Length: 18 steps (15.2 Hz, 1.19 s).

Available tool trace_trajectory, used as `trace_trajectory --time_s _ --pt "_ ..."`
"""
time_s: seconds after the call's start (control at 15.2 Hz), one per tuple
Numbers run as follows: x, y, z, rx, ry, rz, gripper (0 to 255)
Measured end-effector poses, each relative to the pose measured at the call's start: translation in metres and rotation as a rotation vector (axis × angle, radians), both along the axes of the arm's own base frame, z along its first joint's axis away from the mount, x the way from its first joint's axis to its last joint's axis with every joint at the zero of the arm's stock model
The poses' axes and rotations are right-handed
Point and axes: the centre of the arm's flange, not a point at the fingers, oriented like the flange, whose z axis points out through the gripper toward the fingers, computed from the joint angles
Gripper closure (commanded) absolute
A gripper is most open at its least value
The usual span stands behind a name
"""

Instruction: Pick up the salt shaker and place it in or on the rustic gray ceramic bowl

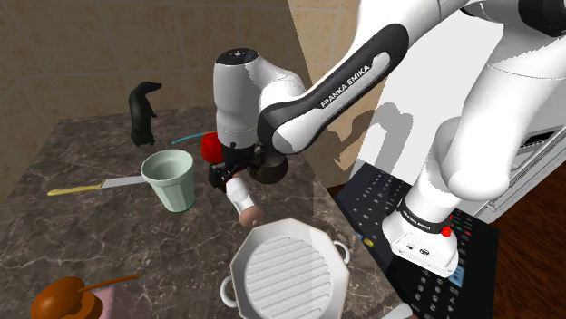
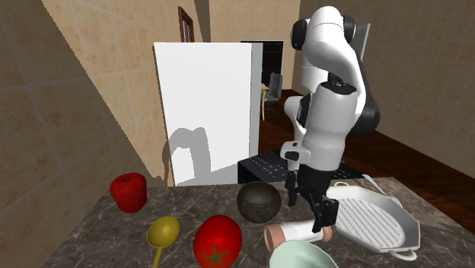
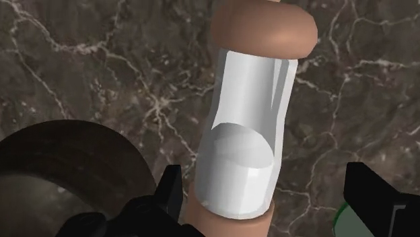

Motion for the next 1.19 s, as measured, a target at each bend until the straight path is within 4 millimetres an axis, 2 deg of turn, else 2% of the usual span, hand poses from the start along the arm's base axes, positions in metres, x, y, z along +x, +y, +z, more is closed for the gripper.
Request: trace_trajectory --time_s 0.2,0.59,0.99,1.06,1.19 --pt "-0.009 -0.001 -0.028 -0.017 -0.018 -0.036 0" --pt "-0.007 0.001 -0.060 -0.018 -0.021 -0.041 0" --pt "-0.007 0.000 -0.065 -0.018 -0.021 -0.041 0" --pt "-0.007 0.000 -0.065 -0.018 -0.021 -0.041 255" --pt "-0.007 0.000 -0.064 -0.018 -0.022 -0.041 255"
